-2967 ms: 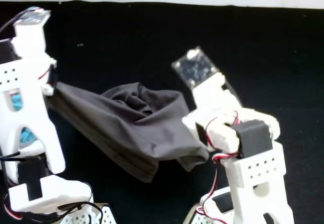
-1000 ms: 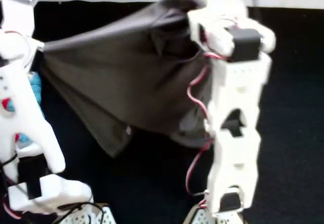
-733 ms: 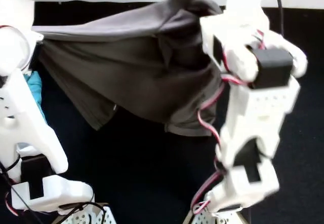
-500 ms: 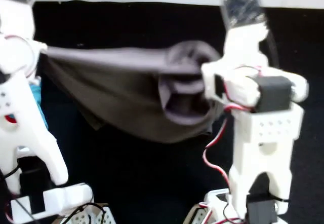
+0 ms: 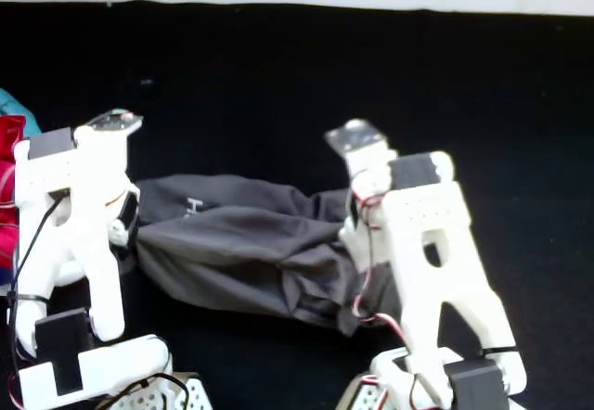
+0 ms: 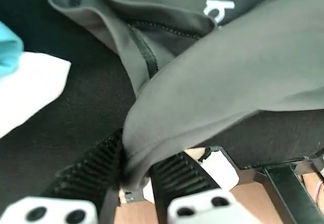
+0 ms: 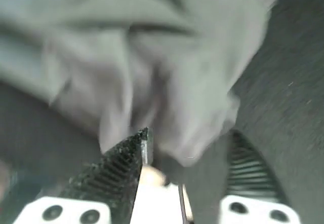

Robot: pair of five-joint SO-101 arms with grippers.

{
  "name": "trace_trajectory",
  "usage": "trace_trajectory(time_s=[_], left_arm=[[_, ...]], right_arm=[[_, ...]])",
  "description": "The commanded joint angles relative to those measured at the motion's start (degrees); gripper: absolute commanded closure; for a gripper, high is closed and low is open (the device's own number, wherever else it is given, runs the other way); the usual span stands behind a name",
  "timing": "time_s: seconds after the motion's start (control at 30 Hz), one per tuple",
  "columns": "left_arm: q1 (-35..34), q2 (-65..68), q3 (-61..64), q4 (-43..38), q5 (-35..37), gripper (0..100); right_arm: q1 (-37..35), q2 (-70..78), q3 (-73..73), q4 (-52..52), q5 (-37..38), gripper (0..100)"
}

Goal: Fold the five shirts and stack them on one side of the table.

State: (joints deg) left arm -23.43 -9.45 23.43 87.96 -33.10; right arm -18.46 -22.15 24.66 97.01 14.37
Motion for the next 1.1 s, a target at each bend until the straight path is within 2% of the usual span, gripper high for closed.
trace_trajectory(time_s=[0.0, 0.23, 0.33, 0.5, 0.67, 0.87, 0.93, 1.07], left_arm=[[-0.66, -2.33, 0.13, -0.62, -0.62, 99], [-2.24, -2.24, 0.22, -1.32, -0.62, 99], [-2.42, -2.24, 0.22, -1.85, -0.62, 99], [-2.24, -2.33, 0.31, -1.85, -0.62, 99], [-2.51, -2.33, 0.57, -1.85, -0.62, 99], [-2.59, -2.42, 0.57, -1.23, -0.62, 99], [-2.68, -2.42, 0.57, -1.23, -0.62, 99], [-3.03, -2.42, 0.57, -1.67, -0.62, 99]], right_arm=[[0.31, -3.12, -6.29, 4.09, 1.32, 73.6], [9.63, -0.22, -6.29, -4.7, 1.23, 73.4], [10.51, 6.2, -6.55, -10.77, 0.26, 71.7], [5.67, 19.3, -8.84, -15.34, -5.89, 61.5], [-1.19, 29.67, -13.41, -15.43, -5.89, 61.0], [-0.13, 43.03, -18.77, -20.7, -5.89, 61.0], [0.4, 46.29, -21.67, -18.33, -5.89, 64.6], [1.27, 48.4, -26.68, -15.69, -5.8, 94.7]])
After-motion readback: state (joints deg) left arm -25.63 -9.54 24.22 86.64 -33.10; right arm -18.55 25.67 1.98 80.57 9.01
